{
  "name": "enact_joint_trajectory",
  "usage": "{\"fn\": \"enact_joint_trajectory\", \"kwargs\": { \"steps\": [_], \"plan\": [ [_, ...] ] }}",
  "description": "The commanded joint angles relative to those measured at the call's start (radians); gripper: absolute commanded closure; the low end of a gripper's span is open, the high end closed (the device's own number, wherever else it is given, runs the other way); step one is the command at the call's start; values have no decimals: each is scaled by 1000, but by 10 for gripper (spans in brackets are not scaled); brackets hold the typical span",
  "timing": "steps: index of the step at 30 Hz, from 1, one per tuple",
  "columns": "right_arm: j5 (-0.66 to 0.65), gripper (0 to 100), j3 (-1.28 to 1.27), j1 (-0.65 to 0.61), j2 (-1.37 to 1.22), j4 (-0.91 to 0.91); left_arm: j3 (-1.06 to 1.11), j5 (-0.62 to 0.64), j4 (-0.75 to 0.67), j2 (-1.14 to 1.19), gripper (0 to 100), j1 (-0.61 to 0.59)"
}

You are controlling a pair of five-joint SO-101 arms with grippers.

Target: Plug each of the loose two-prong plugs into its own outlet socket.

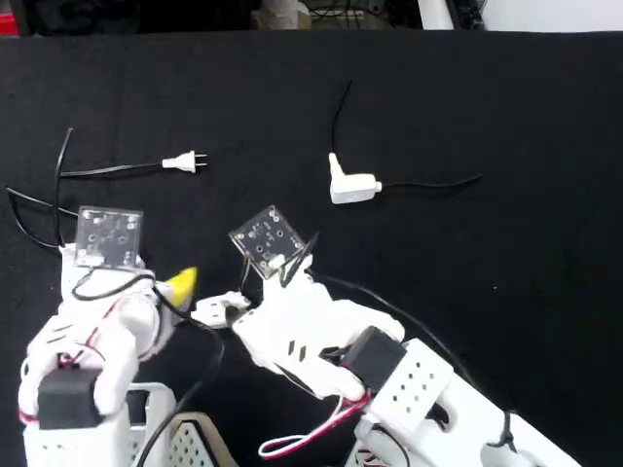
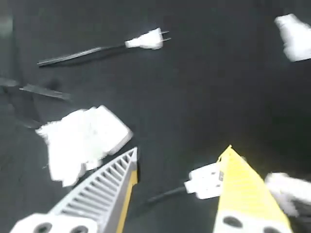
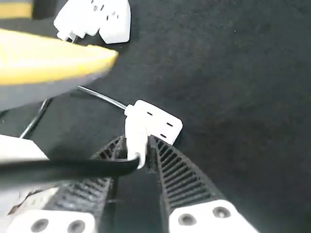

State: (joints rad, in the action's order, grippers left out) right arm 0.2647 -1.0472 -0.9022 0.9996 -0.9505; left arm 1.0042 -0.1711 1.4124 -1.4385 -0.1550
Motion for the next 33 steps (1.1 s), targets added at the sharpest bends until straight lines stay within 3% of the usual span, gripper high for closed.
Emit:
{"fn": "enact_joint_trajectory", "kwargs": {
  "steps": [1, 5, 9, 14, 18, 26, 33],
  "plan": [
    [52, 987, 41, 81, -97, 31, 38, -84, -9, 28, 733, -36],
    [55, 987, 255, 293, -254, -149, 70, -123, -87, 166, 733, 31],
    [55, 987, 452, 512, -361, -342, -8, -259, -101, 459, 733, 153],
    [15, 987, 504, 618, -433, -362, -139, -503, -64, 822, 733, 274],
    [-31, 987, 522, 736, -441, -371, -170, -654, -161, 974, 733, 291],
    [-64, 987, 516, 802, -447, -364, -162, -821, -362, 1036, 733, 335],
    [-64, 987, 516, 801, -447, -362, -163, -879, -377, 1155, 733, 392]
  ]
}}
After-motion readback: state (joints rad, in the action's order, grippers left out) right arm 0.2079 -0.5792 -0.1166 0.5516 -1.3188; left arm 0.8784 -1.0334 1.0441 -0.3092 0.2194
